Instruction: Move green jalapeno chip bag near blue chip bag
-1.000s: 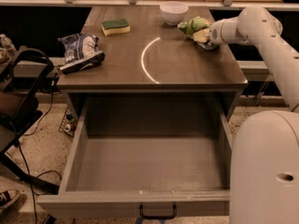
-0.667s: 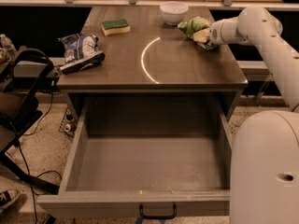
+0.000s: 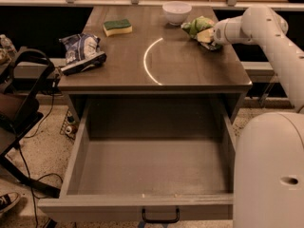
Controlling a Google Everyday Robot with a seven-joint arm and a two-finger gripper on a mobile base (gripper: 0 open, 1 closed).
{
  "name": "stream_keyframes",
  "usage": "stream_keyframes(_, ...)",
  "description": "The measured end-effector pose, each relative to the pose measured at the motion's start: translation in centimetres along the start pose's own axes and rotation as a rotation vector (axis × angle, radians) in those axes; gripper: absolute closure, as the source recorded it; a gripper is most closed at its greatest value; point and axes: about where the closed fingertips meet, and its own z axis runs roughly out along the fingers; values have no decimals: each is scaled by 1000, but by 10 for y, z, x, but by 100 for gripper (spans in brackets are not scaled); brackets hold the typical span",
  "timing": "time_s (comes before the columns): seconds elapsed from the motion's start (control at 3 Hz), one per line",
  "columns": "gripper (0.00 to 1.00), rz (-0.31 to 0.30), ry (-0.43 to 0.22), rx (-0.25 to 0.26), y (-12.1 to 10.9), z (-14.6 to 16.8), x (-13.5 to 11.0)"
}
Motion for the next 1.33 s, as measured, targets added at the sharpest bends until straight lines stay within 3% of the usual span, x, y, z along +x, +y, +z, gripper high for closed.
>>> stream_keyframes(0.67, 100, -167, -1, 300, -54, -95, -88)
stream_keyframes(1.0, 100, -221, 3, 402, -68, -142, -113)
stream_keyframes(1.33, 100, -219, 0, 395, -66, -143, -112)
